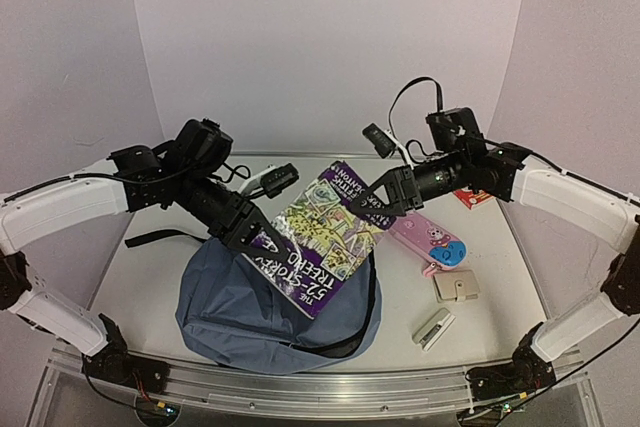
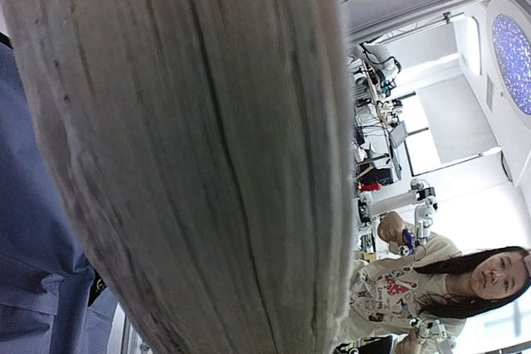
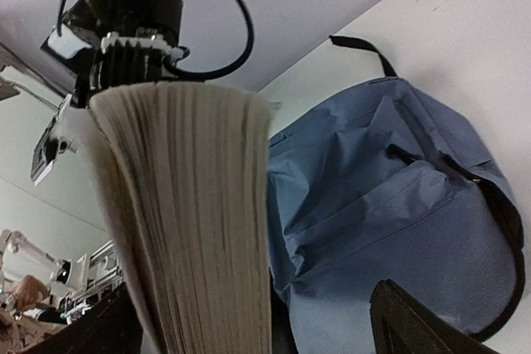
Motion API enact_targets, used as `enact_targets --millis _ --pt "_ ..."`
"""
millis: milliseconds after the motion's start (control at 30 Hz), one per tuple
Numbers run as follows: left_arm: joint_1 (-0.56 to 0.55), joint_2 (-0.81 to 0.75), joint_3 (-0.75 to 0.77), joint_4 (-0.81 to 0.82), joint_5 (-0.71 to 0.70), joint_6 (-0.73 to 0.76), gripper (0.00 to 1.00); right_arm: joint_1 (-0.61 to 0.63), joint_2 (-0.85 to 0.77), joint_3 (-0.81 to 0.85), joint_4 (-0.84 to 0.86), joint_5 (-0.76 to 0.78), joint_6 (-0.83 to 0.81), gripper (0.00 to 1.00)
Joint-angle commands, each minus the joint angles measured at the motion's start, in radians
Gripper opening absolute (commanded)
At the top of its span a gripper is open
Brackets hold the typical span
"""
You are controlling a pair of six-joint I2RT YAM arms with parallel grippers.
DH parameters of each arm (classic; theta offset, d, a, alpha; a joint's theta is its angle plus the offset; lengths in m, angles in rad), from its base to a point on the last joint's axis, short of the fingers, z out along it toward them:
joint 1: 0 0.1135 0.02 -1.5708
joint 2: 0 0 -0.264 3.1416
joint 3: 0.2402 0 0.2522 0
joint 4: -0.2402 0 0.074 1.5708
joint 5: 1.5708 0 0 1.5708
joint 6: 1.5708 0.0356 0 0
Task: Pack the student bag
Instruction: Pick up the book from the center of the board.
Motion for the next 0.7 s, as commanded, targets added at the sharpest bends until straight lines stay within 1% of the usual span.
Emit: enact_targets --millis 0,133,233,367,433,500,533,567,600,633,667 --pt "-0.006 0.02 0.085 0.01 0.081 0.063 0.0 0.001 0.018 0.026 -0.004 -0.23 -0.03 0.84" --pt "-0.012 0.047 0.103 -0.007 0.089 0.077 0.0 0.003 0.039 0.027 -0.004 -0.299 -0.035 0.63" --pt "-0.013 0.062 0.112 -0.018 0.092 0.085 0.0 0.003 0.042 0.029 -0.003 -0.311 -0.04 0.55" --pt "-0.014 0.074 0.12 -0.027 0.103 0.094 0.0 0.002 0.041 0.031 0.003 -0.29 -0.044 0.41" --pt "-0.013 0.083 0.127 -0.045 0.101 0.106 0.0 0.003 0.047 0.031 0.007 -0.274 -0.04 0.28" --pt "-0.013 0.088 0.133 -0.064 0.083 0.118 0.0 0.003 0.055 0.03 0.012 -0.24 -0.028 0.12" --pt "-0.013 0.089 0.135 -0.069 0.066 0.12 0.0 0.002 0.056 0.03 0.014 -0.197 -0.016 0.02" --pt "-0.013 0.086 0.136 -0.072 0.039 0.121 0.04 0.002 0.056 0.029 0.017 -0.148 -0.001 0.0" --pt "-0.013 0.081 0.135 -0.071 0.0 0.118 0.11 0.002 0.054 0.027 0.021 -0.1 0.017 0.0" --pt "-0.012 0.074 0.13 -0.064 -0.049 0.109 0.2 0.001 0.048 0.023 0.029 -0.058 0.042 0.0" --pt "-0.011 0.067 0.123 -0.059 -0.087 0.102 0.33 0.0 0.041 0.02 0.038 -0.005 0.064 0.0"
